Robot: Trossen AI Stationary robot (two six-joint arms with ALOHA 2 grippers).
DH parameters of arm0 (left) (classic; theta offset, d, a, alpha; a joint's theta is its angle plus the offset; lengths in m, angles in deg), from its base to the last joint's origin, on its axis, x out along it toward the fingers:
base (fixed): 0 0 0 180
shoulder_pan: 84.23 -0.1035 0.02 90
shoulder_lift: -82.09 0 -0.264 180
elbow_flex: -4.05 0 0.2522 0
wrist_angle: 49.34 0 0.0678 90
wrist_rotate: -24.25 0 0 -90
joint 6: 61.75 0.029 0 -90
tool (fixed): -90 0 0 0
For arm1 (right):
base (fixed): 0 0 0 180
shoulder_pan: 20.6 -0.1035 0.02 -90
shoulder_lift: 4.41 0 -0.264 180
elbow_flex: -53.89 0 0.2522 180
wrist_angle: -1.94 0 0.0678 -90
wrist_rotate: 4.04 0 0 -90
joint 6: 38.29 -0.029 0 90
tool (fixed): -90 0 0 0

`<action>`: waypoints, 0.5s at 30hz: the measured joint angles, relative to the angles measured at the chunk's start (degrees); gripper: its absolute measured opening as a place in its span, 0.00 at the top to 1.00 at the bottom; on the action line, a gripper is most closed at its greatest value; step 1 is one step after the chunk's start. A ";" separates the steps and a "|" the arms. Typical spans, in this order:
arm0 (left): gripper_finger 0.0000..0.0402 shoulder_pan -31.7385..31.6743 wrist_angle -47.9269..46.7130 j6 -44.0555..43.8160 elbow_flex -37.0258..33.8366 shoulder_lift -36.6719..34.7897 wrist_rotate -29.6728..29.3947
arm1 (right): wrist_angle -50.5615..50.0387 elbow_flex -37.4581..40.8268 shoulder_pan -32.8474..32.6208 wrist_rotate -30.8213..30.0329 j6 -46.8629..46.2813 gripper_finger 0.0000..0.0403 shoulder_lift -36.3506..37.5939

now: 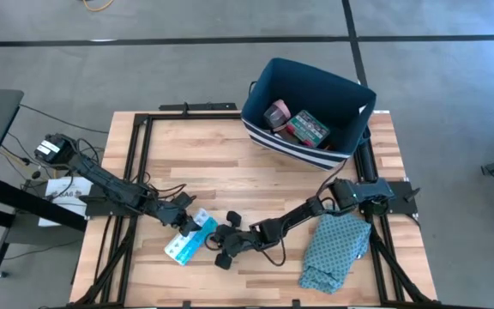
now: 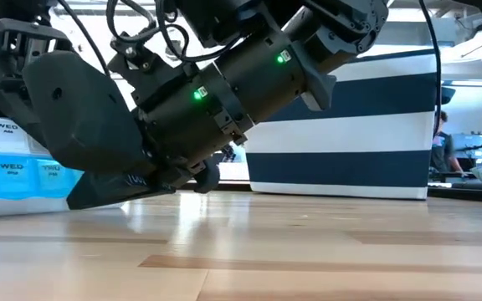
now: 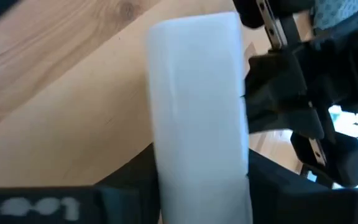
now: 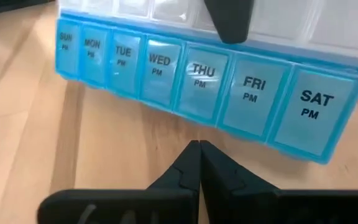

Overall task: Pick & place medical supplies in basket/bin
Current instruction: Put the white pill organizer into the white bin

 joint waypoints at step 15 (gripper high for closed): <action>0.67 -1.49 14.49 4.53 -0.13 0.09 -6.54 | -8.02 -0.39 -4.53 -2.35 -4.06 1.00 0.68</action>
